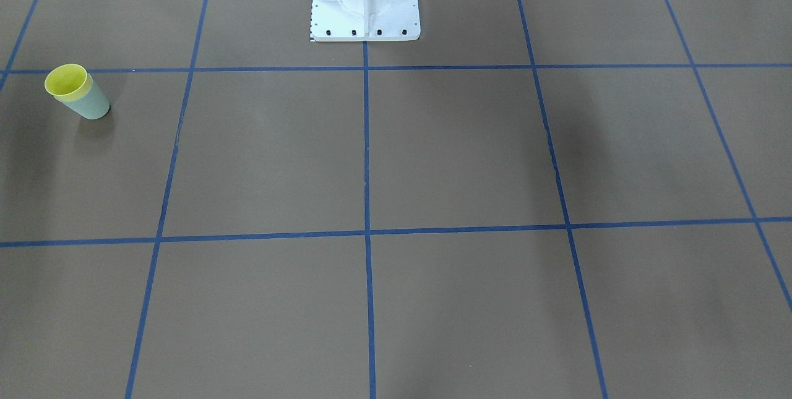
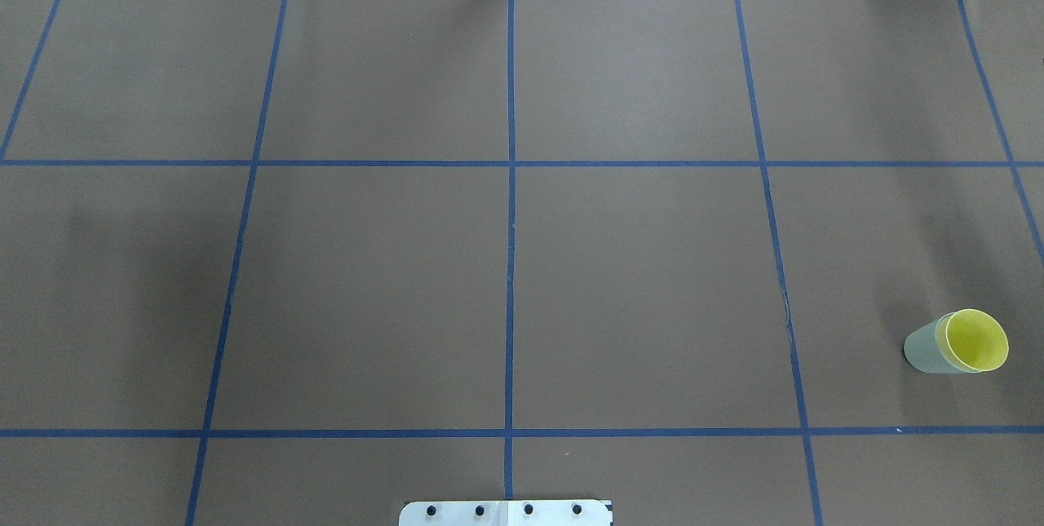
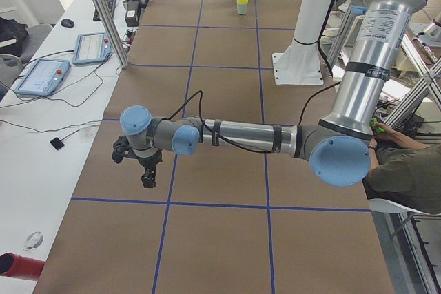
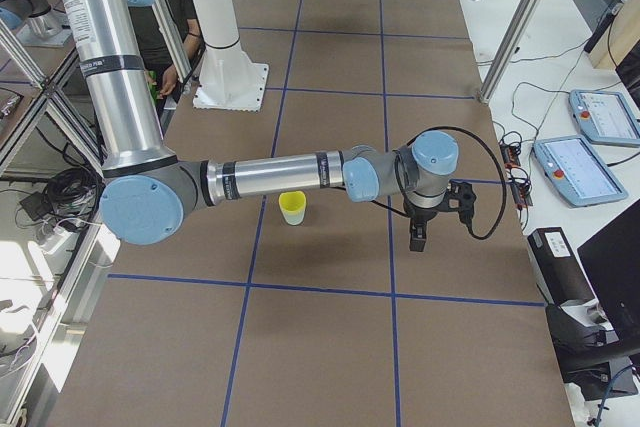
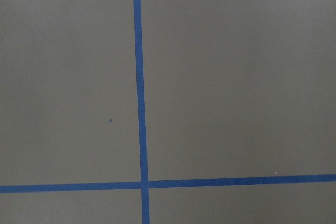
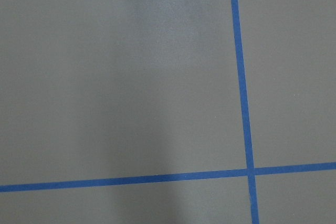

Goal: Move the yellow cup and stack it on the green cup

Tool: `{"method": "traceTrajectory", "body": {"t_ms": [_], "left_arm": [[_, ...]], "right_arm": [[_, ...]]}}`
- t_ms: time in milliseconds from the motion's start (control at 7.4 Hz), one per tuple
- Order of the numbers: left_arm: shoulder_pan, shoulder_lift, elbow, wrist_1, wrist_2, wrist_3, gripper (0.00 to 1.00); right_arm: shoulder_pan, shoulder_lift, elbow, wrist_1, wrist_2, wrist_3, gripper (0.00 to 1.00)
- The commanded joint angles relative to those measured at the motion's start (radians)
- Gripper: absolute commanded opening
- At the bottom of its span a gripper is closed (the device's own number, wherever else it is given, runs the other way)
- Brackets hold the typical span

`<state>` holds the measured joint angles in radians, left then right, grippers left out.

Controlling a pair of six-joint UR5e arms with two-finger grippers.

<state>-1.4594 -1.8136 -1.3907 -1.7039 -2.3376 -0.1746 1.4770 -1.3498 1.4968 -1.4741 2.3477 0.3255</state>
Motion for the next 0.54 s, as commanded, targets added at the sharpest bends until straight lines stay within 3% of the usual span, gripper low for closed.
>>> {"method": "traceTrajectory", "body": {"t_ms": [0, 405], "left_arm": [[0.004, 0.014, -0.039, -0.002, 0.001, -0.008, 1.0], [0.004, 0.013, -0.056, 0.01, -0.017, -0.008, 1.0]], "right_arm": [[-0.004, 0.001, -0.004, 0.0, -0.005, -0.009, 1.0], [-0.003, -0.005, 0.002, 0.0, 0.008, -0.011, 1.0]]}}
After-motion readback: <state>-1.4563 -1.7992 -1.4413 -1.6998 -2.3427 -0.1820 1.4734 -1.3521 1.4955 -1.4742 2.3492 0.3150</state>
